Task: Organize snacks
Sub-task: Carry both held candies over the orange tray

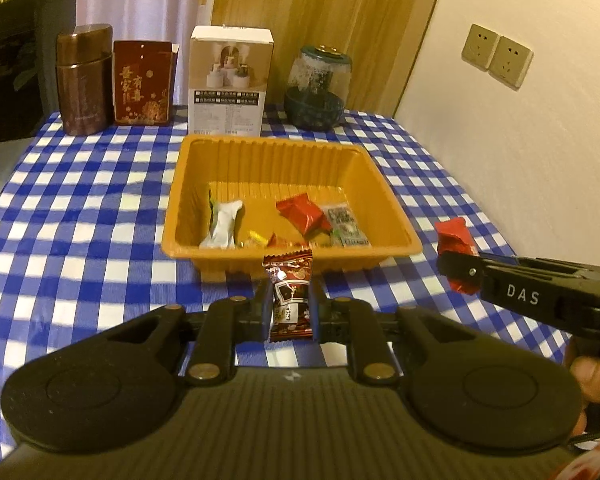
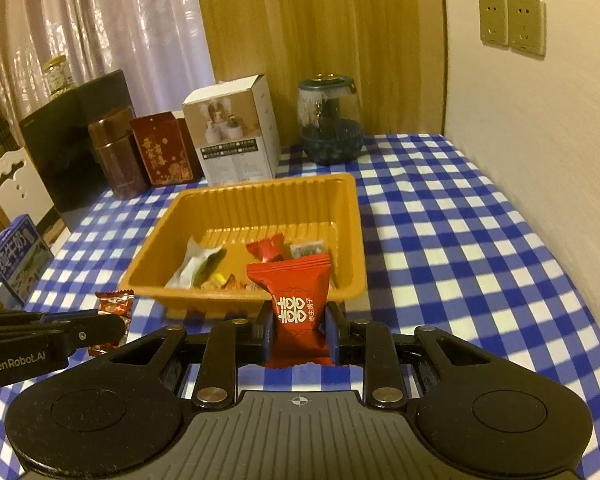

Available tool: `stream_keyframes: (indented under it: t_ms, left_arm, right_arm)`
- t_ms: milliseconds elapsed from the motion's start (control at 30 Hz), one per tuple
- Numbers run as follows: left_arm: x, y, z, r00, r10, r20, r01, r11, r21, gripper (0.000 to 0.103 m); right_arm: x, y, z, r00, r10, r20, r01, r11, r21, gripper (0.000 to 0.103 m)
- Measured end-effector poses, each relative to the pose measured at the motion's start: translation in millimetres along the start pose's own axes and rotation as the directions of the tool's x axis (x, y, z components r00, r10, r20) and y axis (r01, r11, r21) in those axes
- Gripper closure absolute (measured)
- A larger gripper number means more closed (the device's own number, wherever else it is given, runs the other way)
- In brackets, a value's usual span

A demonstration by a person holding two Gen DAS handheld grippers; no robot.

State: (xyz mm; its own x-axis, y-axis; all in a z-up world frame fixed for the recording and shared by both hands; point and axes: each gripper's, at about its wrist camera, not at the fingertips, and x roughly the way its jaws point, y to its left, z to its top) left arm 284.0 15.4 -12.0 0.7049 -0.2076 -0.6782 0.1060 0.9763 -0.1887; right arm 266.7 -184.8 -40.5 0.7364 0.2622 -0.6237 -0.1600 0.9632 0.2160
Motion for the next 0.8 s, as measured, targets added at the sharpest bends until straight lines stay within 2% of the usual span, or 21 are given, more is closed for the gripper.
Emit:
stream_keyframes:
  t_ms: [367,800]
  left_arm:
    - [32,7,42,1.000,-0.006,-0.004,0.006,1.000,-0.002,0.087]
    - [63,6,72,1.000,-0.023,-0.015,0.023,1.000,0.013,0.087]
  right_arm:
    - [36,-9,37,0.999,0.034,-0.021,-0.033,0.999,0.020,0.077]
    - [68,-11,68,0.998,0.055,-0.031,-0.054,0.998,0.027,0.077]
